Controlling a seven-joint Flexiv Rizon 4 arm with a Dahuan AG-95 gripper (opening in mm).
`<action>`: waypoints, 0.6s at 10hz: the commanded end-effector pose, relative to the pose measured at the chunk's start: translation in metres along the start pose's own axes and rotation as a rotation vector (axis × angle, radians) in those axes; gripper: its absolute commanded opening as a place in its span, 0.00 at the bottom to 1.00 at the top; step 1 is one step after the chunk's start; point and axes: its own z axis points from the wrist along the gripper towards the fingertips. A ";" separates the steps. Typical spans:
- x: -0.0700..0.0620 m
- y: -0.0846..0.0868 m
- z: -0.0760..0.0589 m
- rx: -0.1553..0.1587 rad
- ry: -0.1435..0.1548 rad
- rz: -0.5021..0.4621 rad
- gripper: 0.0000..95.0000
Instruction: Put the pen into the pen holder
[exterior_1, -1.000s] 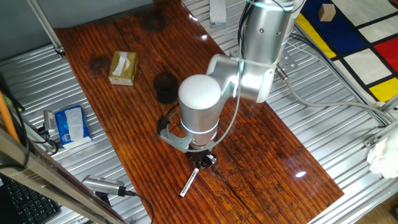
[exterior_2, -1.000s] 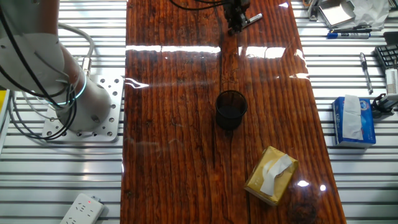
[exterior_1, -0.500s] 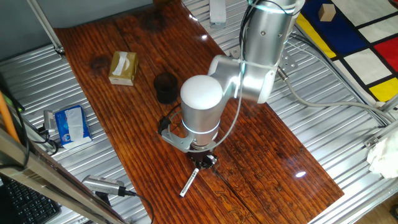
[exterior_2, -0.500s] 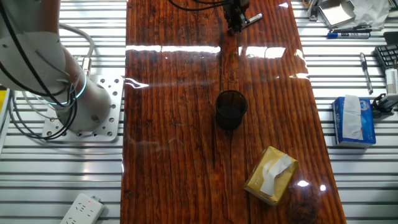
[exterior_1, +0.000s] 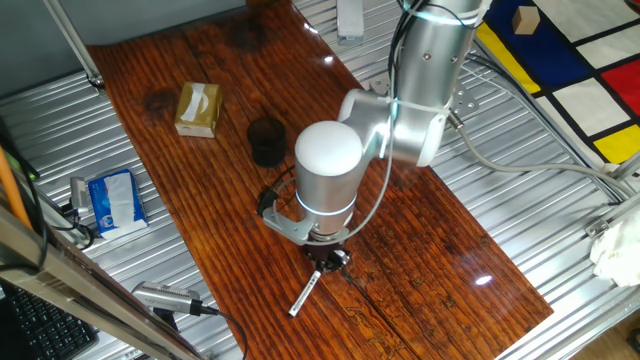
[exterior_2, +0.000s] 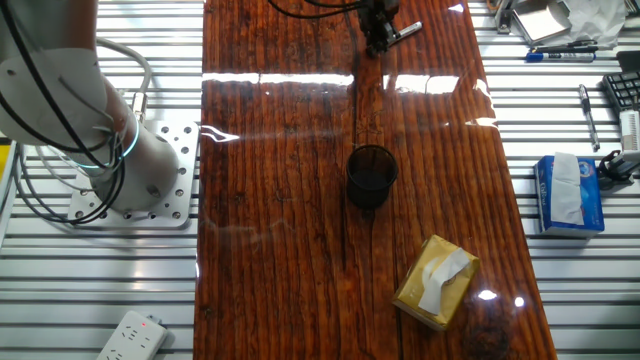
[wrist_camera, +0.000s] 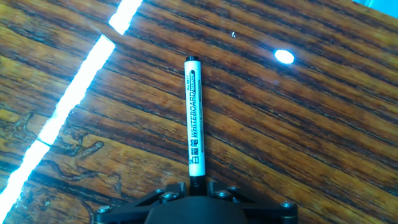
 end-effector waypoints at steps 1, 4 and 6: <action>0.000 -0.001 0.000 0.005 -0.001 0.002 0.00; 0.000 -0.001 -0.002 0.009 0.005 -0.005 0.00; -0.002 -0.004 -0.009 0.009 0.011 -0.008 0.00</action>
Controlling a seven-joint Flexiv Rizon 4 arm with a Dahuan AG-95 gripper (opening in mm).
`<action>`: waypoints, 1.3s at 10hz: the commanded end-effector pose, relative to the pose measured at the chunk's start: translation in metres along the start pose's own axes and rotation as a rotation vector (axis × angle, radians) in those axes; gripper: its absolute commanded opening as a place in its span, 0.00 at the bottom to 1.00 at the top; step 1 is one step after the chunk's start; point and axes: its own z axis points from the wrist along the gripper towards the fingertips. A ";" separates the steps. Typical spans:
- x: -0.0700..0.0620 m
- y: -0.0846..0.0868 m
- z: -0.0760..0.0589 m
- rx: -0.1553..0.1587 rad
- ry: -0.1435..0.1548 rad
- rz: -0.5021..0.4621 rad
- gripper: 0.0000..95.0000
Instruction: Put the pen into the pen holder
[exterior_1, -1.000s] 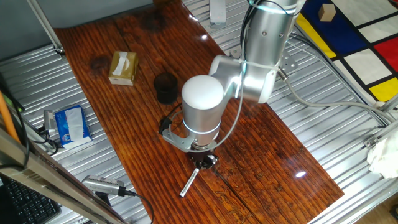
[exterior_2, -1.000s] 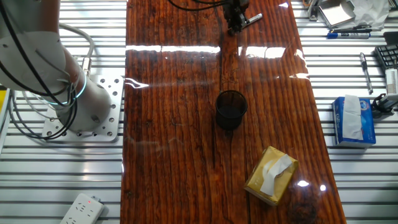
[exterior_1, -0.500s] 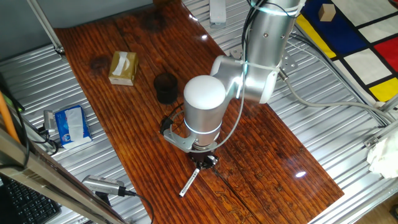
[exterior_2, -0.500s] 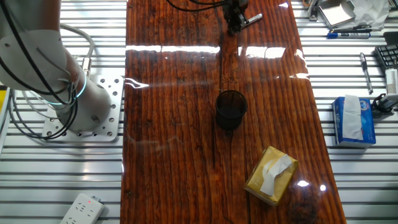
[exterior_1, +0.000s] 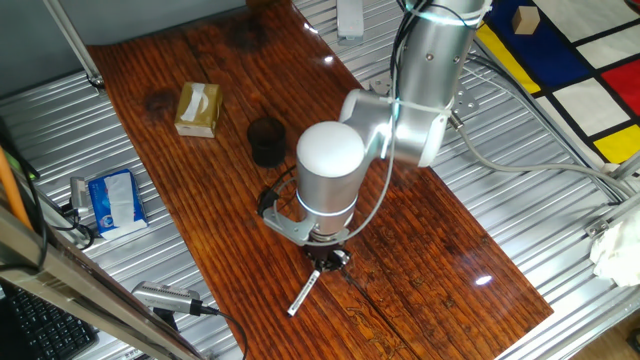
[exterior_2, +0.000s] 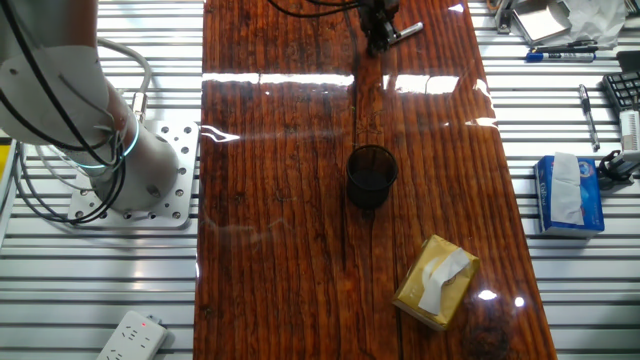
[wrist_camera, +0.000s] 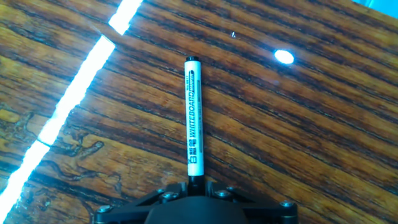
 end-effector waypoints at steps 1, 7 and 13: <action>-0.002 -0.004 -0.011 0.003 0.015 -0.008 0.00; -0.009 -0.021 -0.066 -0.021 0.062 -0.028 0.00; 0.023 -0.072 -0.123 -0.067 0.078 -0.058 0.00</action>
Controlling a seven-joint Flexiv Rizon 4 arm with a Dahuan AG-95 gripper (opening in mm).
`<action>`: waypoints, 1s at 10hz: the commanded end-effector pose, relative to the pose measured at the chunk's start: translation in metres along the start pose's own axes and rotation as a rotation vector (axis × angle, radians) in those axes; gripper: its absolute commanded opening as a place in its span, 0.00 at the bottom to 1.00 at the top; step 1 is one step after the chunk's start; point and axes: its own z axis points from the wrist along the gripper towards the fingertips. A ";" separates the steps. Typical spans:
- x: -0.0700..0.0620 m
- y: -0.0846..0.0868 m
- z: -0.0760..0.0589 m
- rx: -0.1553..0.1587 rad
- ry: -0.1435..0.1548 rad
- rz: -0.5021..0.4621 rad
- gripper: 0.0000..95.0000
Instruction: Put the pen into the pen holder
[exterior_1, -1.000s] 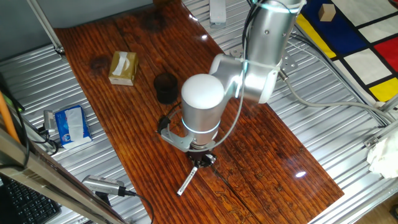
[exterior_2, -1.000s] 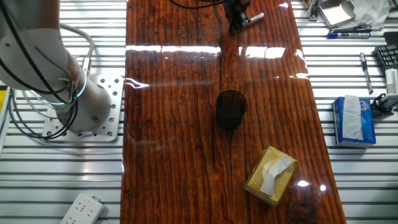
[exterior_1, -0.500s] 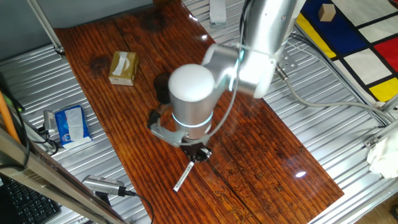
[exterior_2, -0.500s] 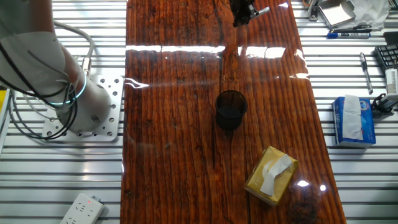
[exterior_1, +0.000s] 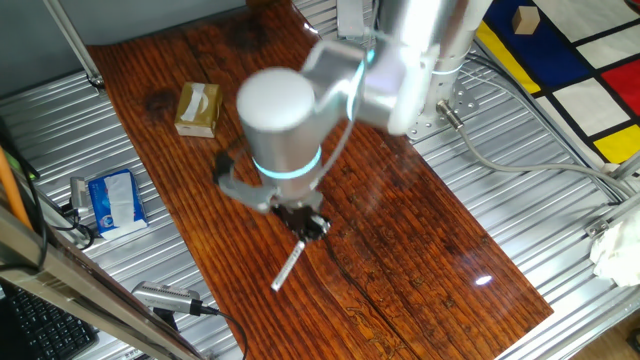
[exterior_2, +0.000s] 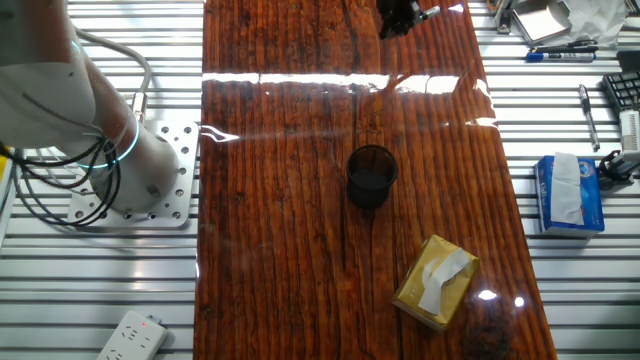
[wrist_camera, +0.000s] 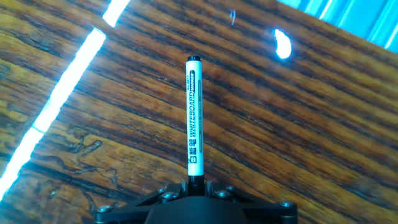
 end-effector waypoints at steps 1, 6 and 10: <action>0.028 -0.026 -0.020 -0.015 0.002 -0.034 0.00; 0.061 -0.070 -0.062 -0.076 0.079 -0.113 0.00; 0.048 -0.085 -0.084 -0.137 0.253 -0.164 0.00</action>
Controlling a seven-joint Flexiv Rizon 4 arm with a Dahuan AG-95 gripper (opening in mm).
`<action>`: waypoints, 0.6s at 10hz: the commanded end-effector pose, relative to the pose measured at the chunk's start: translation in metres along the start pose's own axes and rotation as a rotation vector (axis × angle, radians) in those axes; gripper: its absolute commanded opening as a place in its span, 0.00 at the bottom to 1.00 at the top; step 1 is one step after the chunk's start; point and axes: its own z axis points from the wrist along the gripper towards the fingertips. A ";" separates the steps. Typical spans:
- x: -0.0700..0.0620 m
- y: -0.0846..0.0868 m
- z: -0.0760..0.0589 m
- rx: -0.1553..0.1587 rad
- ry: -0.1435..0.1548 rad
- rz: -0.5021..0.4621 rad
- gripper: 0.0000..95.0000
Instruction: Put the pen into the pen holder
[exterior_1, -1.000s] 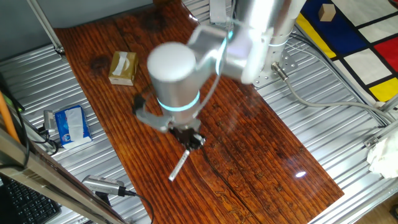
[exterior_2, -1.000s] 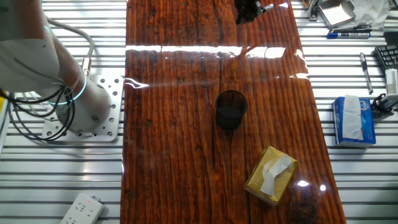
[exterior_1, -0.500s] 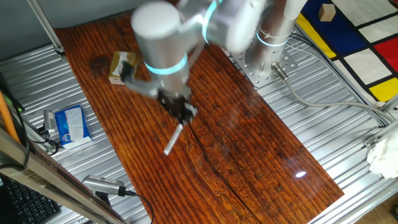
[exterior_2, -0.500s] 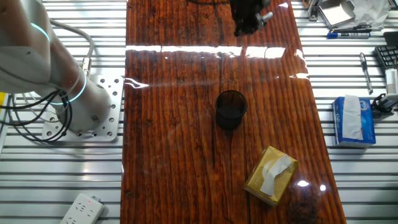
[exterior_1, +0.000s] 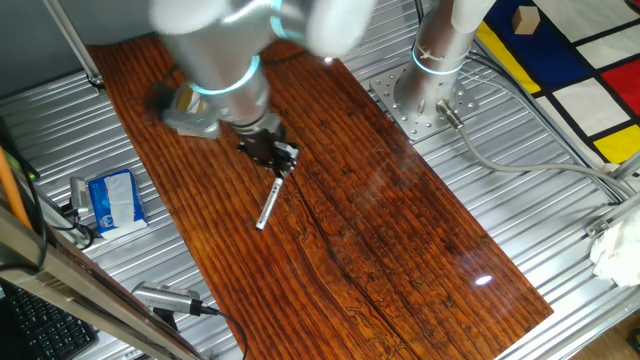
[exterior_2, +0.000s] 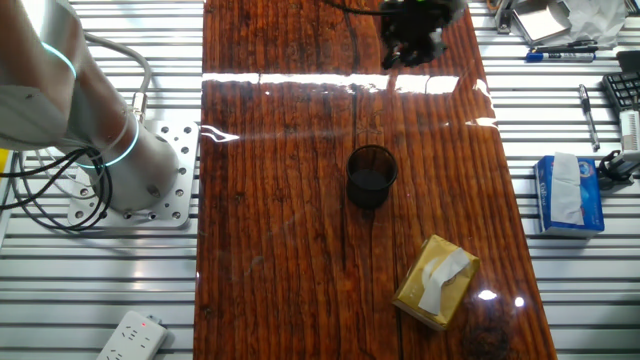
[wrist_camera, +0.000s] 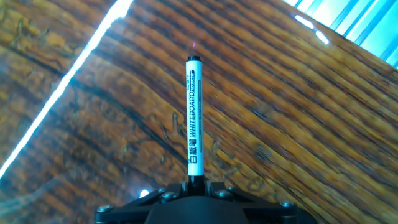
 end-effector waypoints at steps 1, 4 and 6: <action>-0.007 -0.006 -0.016 -0.025 0.148 -0.031 0.00; -0.011 -0.008 -0.019 -0.034 0.213 -0.038 0.00; -0.011 -0.007 -0.019 0.000 0.212 -0.048 0.00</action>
